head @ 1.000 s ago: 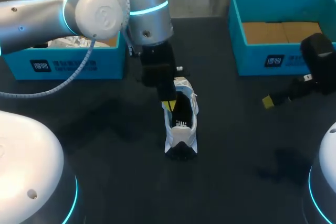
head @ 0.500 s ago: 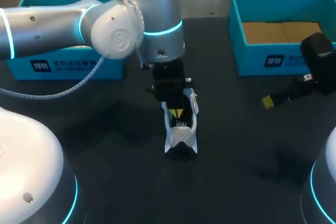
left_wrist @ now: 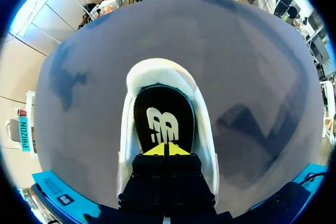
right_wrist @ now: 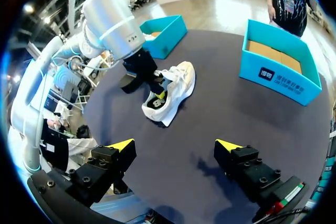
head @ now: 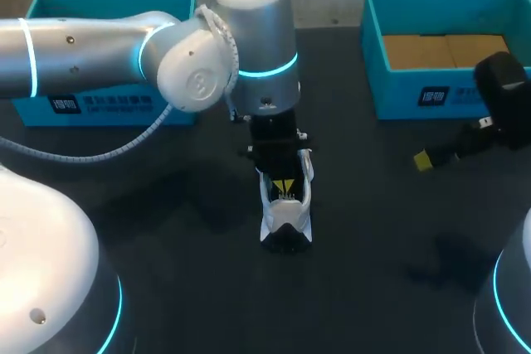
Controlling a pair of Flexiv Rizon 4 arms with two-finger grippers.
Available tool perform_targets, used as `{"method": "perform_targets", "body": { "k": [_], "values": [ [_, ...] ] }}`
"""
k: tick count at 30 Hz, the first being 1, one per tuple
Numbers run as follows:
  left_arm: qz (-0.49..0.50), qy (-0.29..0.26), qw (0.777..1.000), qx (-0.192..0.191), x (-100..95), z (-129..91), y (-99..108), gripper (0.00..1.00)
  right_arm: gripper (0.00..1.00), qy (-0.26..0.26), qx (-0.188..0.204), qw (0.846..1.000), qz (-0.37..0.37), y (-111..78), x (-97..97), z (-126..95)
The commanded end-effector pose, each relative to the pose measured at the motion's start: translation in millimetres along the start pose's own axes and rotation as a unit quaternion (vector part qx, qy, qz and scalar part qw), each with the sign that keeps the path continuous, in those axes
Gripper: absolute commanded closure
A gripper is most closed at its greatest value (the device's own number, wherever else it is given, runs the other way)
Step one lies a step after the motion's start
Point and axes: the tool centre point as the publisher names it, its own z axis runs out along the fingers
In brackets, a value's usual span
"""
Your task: Take the shoe out of the shoebox, open the shoe tongue, remove and reinsert the insole, then place the shoe into the shoebox
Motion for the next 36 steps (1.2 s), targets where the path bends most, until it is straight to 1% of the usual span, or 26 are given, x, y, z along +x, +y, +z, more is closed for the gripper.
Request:
{"method": "perform_targets", "body": {
  "k": [1, 7, 13, 17, 22, 31, 34, 36],
  "values": [
    [-0.006, -0.001, 1.0, -0.007, 1.7, 15, -2, 1.0, 0.0, -0.001, -0.001, 1.0, 0.0, -2.1, 0.2, 0],
    [-0.01, 0.001, 1.0, -0.002, 2.4, 25, -5, 1.0, 0.0, -0.001, -0.001, 1.0, 0.0, -2.1, 0.2, 0],
    [-0.009, -0.026, 1.0, -0.008, 0.5, 3, -10, 1.0, 0.0, -0.001, -0.001, 1.0, 0.0, -2.1, 0.2, 0],
    [-0.008, -0.029, 1.0, -0.006, 2.3, -1, -18, 1.0, 0.0, -0.001, -0.001, 1.0, 0.0, -2.1, 0.2, 0],
    [-0.006, -0.032, 0.999, -0.001, 1.6, 9, -26, 1.0, 0.0, -0.001, -0.001, 1.0, 0.0, -2.1, 0.2, 0],
    [-0.016, -0.023, 1.0, 0.011, 0.1, 39, -33, 1.0, 0.0, -0.001, -0.001, 1.0, 0.0, -2.1, 0.2, 0],
    [-0.016, -0.02, 1.0, 0.012, -1.1, 44, -35, 1.0, 0.0, -0.001, -0.001, 1.0, 0.0, -2.1, 0.2, 0],
    [-0.013, -0.017, 1.0, 0.009, -2.4, 43, -36, 1.0, 0.0, -0.001, -0.001, 1.0, 0.0, -2.1, 0.2, 0]
  ]
}}
